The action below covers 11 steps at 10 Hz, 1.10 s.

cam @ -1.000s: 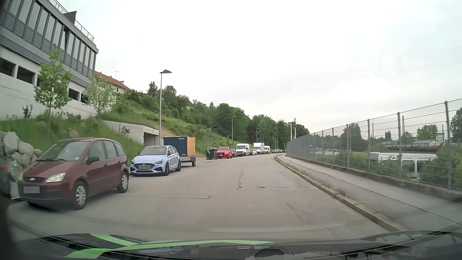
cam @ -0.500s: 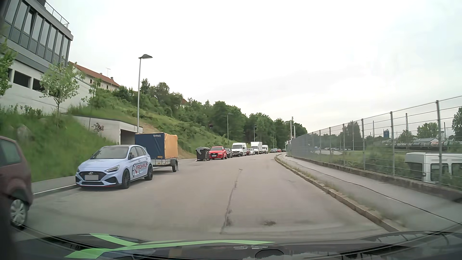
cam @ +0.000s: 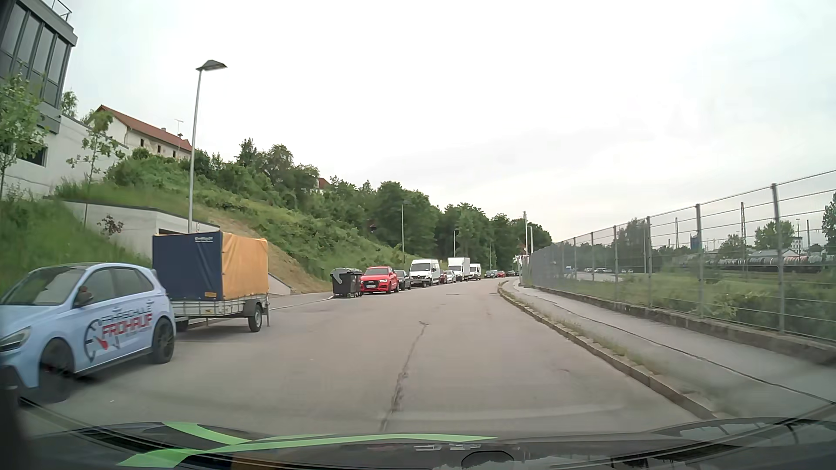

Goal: Follow the waypoints while adhering to traffic rules and regulations

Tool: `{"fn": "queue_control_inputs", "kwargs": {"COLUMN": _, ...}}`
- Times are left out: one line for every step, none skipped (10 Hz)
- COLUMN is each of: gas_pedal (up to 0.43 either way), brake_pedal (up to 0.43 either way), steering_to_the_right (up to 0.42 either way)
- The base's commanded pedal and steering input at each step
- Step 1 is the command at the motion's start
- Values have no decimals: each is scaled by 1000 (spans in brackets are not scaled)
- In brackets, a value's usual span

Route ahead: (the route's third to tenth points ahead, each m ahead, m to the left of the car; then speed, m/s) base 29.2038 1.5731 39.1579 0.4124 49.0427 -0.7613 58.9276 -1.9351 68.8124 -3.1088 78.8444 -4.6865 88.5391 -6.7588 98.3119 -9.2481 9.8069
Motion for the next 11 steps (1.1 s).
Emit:
{"fn": "queue_control_inputs", "kwargs": {"gas_pedal": 39, "brake_pedal": 0, "steering_to_the_right": 9}}
{"fn": "queue_control_inputs", "kwargs": {"gas_pedal": 28, "brake_pedal": 0, "steering_to_the_right": 10}}
{"fn": "queue_control_inputs", "kwargs": {"gas_pedal": 8, "brake_pedal": 0, "steering_to_the_right": 10}}
{"fn": "queue_control_inputs", "kwargs": {"gas_pedal": 0, "brake_pedal": 0, "steering_to_the_right": 10}}
{"fn": "queue_control_inputs", "kwargs": {"gas_pedal": 0, "brake_pedal": 0, "steering_to_the_right": 9}}
{"fn": "queue_control_inputs", "kwargs": {"gas_pedal": 0, "brake_pedal": 0, "steering_to_the_right": 10}}
{"fn": "queue_control_inputs", "kwargs": {"gas_pedal": 0, "brake_pedal": 0, "steering_to_the_right": 10}}
{"fn": "queue_control_inputs", "kwargs": {"gas_pedal": 0, "brake_pedal": 0, "steering_to_the_right": 10}}
{"fn": "queue_control_inputs", "kwargs": {"gas_pedal": 0, "brake_pedal": 0, "steering_to_the_right": 10}}
{"fn": "queue_control_inputs", "kwargs": {"gas_pedal": 0, "brake_pedal": 0, "steering_to_the_right": 9}}
{"fn": "queue_control_inputs", "kwargs": {"gas_pedal": 0, "brake_pedal": 0, "steering_to_the_right": 9}}
